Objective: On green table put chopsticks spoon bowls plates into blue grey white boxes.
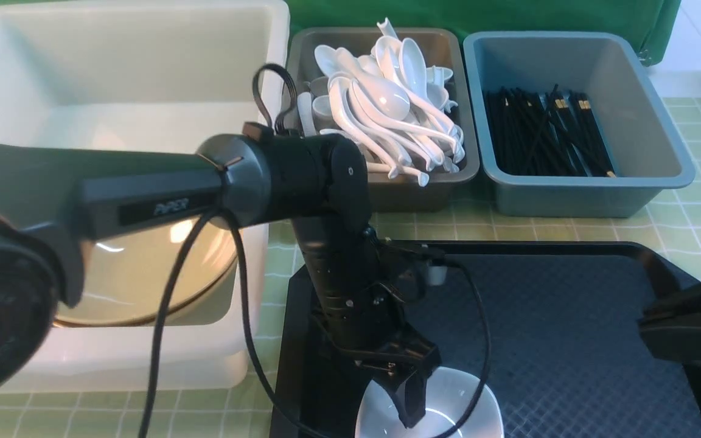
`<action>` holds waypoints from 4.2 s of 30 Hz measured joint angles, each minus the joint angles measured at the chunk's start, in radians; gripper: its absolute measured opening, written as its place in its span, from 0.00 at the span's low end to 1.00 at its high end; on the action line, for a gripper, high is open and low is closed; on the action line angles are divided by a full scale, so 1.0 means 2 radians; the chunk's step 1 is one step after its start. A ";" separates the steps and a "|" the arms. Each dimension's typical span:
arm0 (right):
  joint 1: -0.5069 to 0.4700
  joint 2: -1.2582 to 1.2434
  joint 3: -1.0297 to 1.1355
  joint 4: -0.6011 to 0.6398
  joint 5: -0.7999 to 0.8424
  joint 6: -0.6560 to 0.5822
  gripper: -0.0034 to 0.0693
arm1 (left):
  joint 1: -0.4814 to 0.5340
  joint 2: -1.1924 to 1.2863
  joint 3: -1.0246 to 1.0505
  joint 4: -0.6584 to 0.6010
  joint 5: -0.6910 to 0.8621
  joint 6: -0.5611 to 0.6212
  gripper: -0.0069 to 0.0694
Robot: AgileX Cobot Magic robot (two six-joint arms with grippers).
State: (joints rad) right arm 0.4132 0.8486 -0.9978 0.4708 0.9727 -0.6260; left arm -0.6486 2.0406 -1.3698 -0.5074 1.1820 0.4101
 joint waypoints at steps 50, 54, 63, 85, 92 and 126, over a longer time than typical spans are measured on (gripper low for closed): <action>0.163 0.323 -0.219 0.193 -0.040 -0.182 0.19 | 0.604 -0.208 0.035 0.171 -0.035 -0.130 0.11; 0.163 0.323 -0.219 0.193 -0.036 -0.182 0.19 | 0.580 -0.184 0.035 0.200 -0.035 -0.153 0.14; 0.163 0.323 -0.219 0.193 -0.032 -0.182 0.20 | 0.528 -0.178 0.035 0.330 -0.032 -0.283 0.53; 0.041 0.234 -0.167 -0.046 -0.022 0.121 0.23 | 0.310 -0.270 -0.072 0.070 0.026 -0.185 0.84; 0.041 0.086 -0.042 -0.185 -0.132 0.228 0.23 | 0.173 -0.366 0.021 0.136 0.027 -0.219 0.52; 0.041 -0.359 0.351 -0.240 -0.419 0.299 0.27 | -0.023 -0.888 0.450 0.014 -0.219 -0.344 0.09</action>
State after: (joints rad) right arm 0.4950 0.1302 -0.2966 -0.0084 0.1350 -0.0288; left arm -0.6947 0.2645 -0.4707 -0.4796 0.7446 -0.2779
